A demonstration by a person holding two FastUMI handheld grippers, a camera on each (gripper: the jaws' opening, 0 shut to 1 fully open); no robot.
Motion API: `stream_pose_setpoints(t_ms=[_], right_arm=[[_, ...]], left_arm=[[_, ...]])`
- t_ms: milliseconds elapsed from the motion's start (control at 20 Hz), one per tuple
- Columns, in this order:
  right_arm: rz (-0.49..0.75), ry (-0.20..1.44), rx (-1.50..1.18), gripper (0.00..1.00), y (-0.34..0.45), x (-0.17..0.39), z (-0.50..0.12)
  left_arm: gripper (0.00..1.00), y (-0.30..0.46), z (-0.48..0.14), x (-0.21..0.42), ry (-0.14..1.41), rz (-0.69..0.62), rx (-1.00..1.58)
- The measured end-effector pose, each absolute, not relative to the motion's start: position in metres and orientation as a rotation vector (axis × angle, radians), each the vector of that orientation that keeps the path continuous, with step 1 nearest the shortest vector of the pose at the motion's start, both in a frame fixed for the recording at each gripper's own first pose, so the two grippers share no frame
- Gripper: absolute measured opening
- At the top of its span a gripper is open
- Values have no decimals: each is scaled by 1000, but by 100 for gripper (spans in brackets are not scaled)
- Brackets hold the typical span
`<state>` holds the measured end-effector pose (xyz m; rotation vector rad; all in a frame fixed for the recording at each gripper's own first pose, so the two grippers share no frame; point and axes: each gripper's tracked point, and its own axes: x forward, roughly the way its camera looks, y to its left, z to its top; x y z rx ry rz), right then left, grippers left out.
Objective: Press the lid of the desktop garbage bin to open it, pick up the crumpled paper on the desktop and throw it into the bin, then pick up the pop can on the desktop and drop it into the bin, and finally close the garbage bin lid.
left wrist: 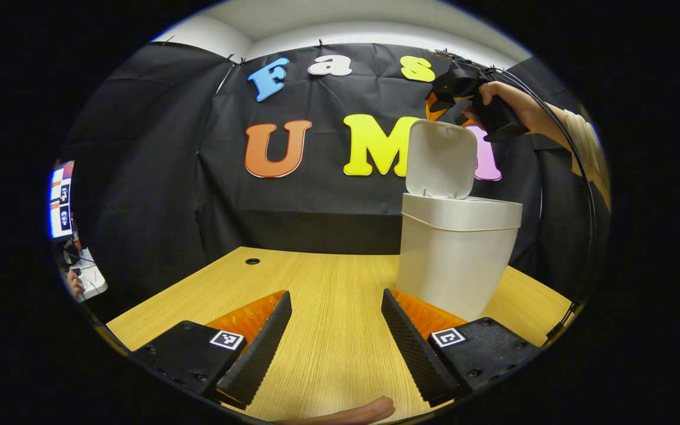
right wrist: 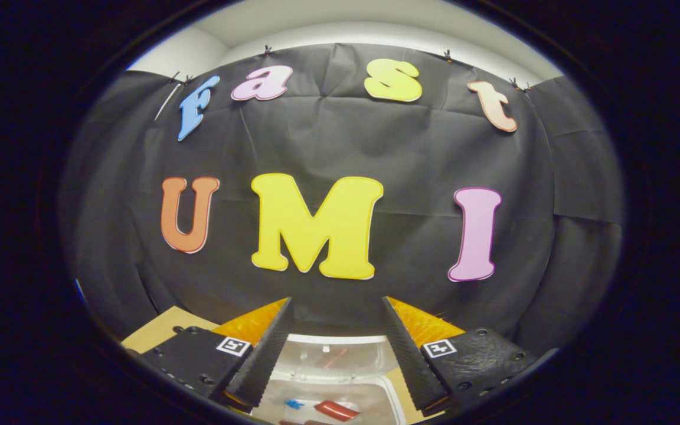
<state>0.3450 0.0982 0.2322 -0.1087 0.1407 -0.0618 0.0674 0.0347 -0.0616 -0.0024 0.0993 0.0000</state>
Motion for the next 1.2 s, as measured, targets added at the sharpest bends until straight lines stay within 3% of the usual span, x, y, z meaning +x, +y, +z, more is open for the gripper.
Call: stream_pose_setpoints(t_ms=[100,200,250,300,350,650,750,1000,1200], right_arm=[[-61,175,-127,90,98,329,227],[-53,208,-156,95,99,314,218],[-51,227,-169,90,98,307,214],[-55,258,-164,94,97,301,207],[-52,307,-160,90,96,293,195],[38,531,-156,90,103,262,117],[47,614,-149,95,100,250,88],[93,654,-140,91,98,244,58],[93,643,-76,96,99,241,53]], left_arm=[[99,36,-58,64,88,1,6],[99,35,-54,64,78,-4,9],[99,35,-57,64,81,-7,5],[99,33,-58,63,86,-8,2],[99,33,-58,63,87,-1,3],[99,32,-63,67,92,12,-5],[99,35,-64,69,91,32,14],[99,28,-79,79,130,29,1],[99,25,-76,75,124,58,48]])
